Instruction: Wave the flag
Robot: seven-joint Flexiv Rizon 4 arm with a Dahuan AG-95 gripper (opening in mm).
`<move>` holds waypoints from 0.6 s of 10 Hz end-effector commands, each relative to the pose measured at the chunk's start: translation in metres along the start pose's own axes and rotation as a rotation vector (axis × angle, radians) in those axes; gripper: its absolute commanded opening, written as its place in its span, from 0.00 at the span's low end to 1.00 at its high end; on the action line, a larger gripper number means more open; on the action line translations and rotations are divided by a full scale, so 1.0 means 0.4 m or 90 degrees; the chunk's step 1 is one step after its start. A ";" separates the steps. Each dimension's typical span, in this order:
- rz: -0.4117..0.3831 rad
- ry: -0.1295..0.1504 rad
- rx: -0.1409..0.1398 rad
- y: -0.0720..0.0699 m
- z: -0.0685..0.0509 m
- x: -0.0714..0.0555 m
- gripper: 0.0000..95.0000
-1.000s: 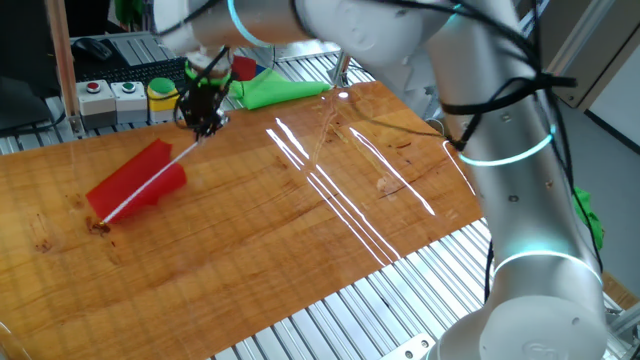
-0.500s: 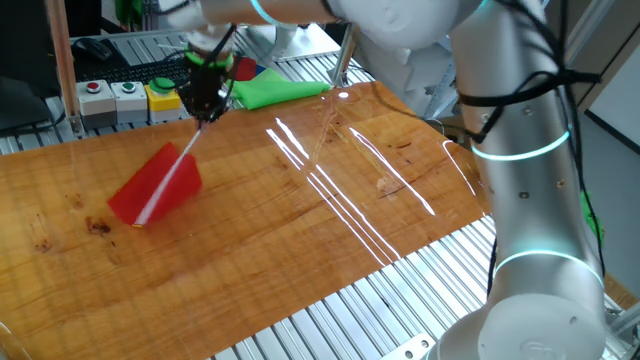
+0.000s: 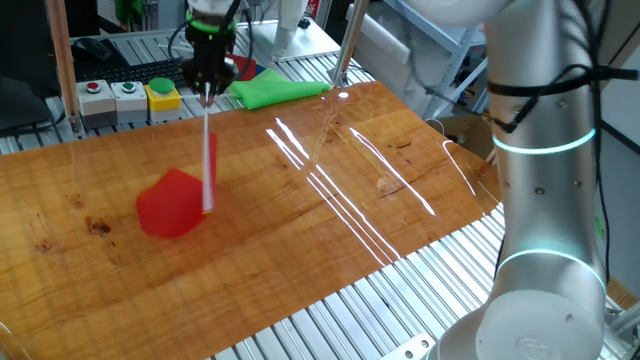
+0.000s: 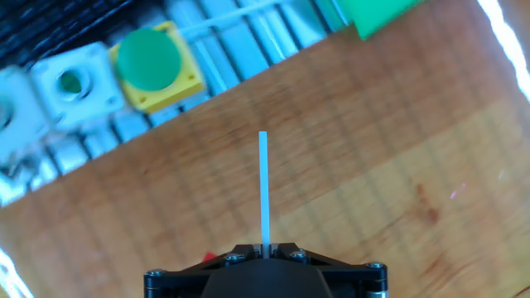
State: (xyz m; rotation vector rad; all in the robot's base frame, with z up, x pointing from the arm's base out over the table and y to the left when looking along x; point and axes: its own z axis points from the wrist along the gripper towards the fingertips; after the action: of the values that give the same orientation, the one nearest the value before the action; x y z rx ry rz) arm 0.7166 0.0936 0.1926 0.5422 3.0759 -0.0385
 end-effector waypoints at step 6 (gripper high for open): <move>-0.233 0.028 0.046 -0.039 -0.185 -0.088 0.00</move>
State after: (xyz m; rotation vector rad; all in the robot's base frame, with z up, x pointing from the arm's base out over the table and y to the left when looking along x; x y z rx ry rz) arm 0.7376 0.0727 0.2573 0.0211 3.1639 -0.1499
